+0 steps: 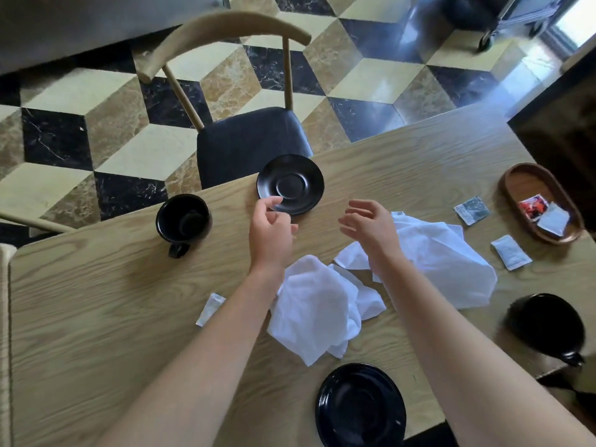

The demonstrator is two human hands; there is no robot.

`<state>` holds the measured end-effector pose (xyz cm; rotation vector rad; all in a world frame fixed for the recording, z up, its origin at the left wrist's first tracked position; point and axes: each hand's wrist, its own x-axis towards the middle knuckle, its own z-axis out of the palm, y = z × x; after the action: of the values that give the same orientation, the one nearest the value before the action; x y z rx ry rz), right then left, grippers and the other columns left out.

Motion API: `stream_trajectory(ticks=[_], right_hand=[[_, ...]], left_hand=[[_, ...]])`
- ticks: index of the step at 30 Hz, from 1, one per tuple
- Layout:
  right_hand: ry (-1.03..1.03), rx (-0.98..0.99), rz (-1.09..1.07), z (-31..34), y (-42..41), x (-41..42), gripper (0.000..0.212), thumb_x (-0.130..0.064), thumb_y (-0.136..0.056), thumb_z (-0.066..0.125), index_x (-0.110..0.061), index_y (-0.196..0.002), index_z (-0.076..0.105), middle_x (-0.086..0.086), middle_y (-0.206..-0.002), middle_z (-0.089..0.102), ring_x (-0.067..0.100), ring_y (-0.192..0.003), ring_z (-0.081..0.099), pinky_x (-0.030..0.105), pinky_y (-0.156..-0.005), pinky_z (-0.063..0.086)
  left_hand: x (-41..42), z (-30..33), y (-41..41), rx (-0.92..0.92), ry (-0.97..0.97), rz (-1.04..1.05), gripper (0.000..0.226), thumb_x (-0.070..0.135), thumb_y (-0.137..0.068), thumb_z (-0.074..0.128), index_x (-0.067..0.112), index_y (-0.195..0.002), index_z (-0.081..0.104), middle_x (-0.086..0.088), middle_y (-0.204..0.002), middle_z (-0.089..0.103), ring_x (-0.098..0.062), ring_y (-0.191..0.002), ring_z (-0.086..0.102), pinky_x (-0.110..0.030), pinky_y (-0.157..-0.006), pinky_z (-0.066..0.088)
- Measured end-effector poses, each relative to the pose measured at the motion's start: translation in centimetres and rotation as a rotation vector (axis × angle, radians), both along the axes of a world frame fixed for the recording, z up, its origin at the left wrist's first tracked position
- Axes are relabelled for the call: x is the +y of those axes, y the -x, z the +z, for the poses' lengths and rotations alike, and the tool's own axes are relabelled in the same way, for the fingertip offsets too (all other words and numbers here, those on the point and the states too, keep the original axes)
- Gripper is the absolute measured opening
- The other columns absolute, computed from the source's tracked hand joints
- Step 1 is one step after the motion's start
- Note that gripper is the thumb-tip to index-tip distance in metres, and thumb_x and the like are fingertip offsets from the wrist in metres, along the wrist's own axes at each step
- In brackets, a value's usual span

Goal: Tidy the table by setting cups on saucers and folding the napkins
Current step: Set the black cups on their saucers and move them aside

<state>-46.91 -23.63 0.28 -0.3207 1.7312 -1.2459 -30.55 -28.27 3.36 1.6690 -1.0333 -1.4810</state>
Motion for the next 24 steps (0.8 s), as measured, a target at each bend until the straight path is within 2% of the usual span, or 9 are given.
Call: stream_trajectory(ticks=[3, 6, 11, 17, 19, 22, 24], right_hand=[[0.021, -0.060, -0.074, 1.1, -0.4, 4.7, 0.023, 0.000, -0.088, 0.062, -0.011, -0.107, 0.066, 0.010, -0.103, 0.071, 0.021, -0.089, 0.075, 0.029, -0.074, 0.061], [0.014, -0.097, -0.146, 1.5, -0.5, 9.8, 0.020, -0.001, -0.089, 0.062, -0.011, -0.107, 0.065, 0.011, -0.101, 0.073, 0.023, -0.089, 0.076, 0.033, -0.078, 0.061], [-0.017, -0.127, -0.357, 1.4, 2.6, 18.6, 0.016, -0.003, -0.093, 0.065, -0.010, -0.108, 0.064, 0.014, -0.109, 0.070, 0.018, -0.083, 0.076, 0.025, -0.069, 0.060], [-0.135, -0.125, -0.641, 0.2, 8.6, 27.8, 0.018, -0.006, -0.098, 0.060, -0.005, -0.116, 0.060, 0.015, -0.109, 0.068, 0.021, -0.090, 0.072, 0.023, -0.061, 0.060], [-0.157, -0.121, -0.691, -0.5, 10.5, 29.9, 0.016, -0.006, -0.098, 0.060, -0.006, -0.114, 0.059, 0.017, -0.112, 0.067, 0.023, -0.094, 0.072, 0.025, -0.063, 0.061], [-0.198, -0.157, -0.693, -1.7, 12.5, 32.3, 0.027, -0.013, -0.098, 0.062, -0.007, -0.123, 0.056, 0.014, -0.116, 0.067, 0.025, -0.102, 0.072, 0.033, -0.074, 0.062], [-0.210, -0.172, -0.685, -2.3, 13.3, 33.4, 0.032, -0.020, -0.098, 0.064, -0.010, -0.126, 0.056, 0.010, -0.119, 0.069, 0.024, -0.104, 0.072, 0.037, -0.082, 0.063]], left_hand=[[4.9, 1.7, 0.8, 0.084, -0.061, -0.109, 0.030, 0.007, -0.086, 0.049, 0.024, -0.106, 0.063, 0.000, -0.089, 0.063, -0.011, -0.068, 0.068, -0.029, -0.062, 0.055], [9.3, 2.4, 1.7, 0.149, -0.178, -0.208, 0.026, 0.005, -0.090, 0.050, 0.020, -0.106, 0.063, -0.004, -0.092, 0.065, -0.015, -0.071, 0.068, -0.025, -0.060, 0.055], [15.4, 1.7, 5.9, 0.136, -0.309, -0.440, 0.026, 0.007, -0.091, 0.045, 0.017, -0.107, 0.062, -0.006, -0.092, 0.065, -0.015, -0.069, 0.070, -0.026, -0.063, 0.055], [19.5, 1.1, 14.3, 0.113, -0.375, -0.690, 0.029, 0.010, -0.094, 0.045, 0.021, -0.115, 0.063, -0.012, -0.106, 0.068, -0.020, -0.079, 0.072, -0.030, -0.067, 0.060], [20.5, 0.9, 17.5, 0.094, -0.370, -0.765, 0.031, 0.007, -0.096, 0.046, 0.019, -0.120, 0.061, -0.010, -0.105, 0.066, -0.018, -0.076, 0.069, -0.030, -0.068, 0.059], [22.0, 0.0, 21.7, 0.046, -0.384, -0.843, 0.037, 0.008, -0.095, 0.050, 0.020, -0.130, 0.056, -0.006, -0.106, 0.062, -0.022, -0.080, 0.067, -0.039, -0.077, 0.061], [22.7, -0.8, 23.9, 0.015, -0.399, -0.858, 0.042, 0.013, -0.094, 0.057, 0.021, -0.135, 0.052, -0.002, -0.100, 0.062, -0.026, -0.083, 0.068, -0.039, -0.075, 0.060]])
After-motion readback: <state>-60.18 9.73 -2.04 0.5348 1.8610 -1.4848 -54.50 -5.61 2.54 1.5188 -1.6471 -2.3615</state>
